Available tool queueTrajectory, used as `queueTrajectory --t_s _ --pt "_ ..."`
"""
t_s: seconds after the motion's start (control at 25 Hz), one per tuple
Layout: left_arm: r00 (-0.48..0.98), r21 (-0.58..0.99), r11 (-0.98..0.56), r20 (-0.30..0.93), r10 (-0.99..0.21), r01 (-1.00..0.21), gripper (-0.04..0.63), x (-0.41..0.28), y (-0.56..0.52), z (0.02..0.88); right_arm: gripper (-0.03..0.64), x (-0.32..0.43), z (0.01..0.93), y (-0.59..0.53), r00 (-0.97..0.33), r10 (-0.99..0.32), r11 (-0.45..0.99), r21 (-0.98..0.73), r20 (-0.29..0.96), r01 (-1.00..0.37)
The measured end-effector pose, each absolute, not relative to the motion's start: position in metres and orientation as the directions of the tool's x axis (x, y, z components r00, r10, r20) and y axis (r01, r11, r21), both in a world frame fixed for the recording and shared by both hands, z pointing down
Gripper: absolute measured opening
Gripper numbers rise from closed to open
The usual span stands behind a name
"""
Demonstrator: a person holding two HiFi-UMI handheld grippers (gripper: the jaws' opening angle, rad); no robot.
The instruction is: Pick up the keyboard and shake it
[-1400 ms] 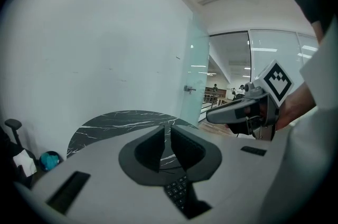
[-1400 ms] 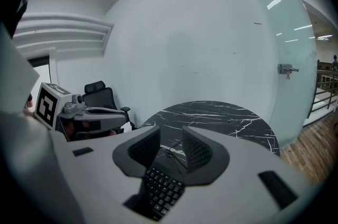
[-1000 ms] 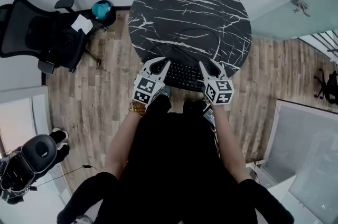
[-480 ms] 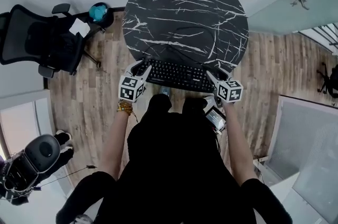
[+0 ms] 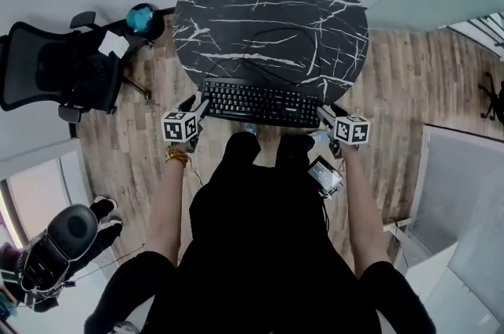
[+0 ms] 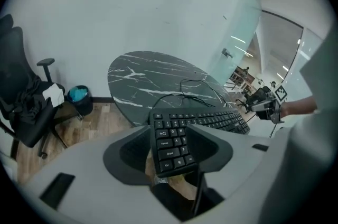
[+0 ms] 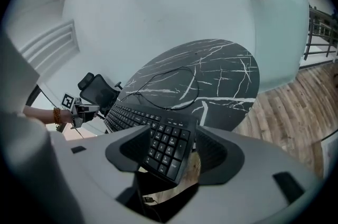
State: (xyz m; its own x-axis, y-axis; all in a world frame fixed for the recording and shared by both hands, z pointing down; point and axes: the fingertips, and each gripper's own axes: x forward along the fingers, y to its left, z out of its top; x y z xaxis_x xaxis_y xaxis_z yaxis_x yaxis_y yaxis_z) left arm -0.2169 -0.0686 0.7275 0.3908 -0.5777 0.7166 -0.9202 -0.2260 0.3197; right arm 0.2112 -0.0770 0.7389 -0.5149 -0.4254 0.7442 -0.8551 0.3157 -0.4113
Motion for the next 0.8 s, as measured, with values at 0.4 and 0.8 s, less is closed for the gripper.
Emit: queueTrajectory --t_s 0.4,0.8 --pt "0.396 0.385 -0.132 0.768 -0.503 -0.914 0.238 -0.235 -0.048 0.76 0.255 0.22 0.774 -0.053 -0.532 -0.381 0.21 -0.49 0.756 -0.846" --pt "0.454 0.48 -0.074 0.754 -0.475 -0.874 0.242 -0.233 -0.048 0.777 0.259 0.21 0.791 -0.044 -0.62 -0.355 0.078 -0.639 0.7 -0.766"
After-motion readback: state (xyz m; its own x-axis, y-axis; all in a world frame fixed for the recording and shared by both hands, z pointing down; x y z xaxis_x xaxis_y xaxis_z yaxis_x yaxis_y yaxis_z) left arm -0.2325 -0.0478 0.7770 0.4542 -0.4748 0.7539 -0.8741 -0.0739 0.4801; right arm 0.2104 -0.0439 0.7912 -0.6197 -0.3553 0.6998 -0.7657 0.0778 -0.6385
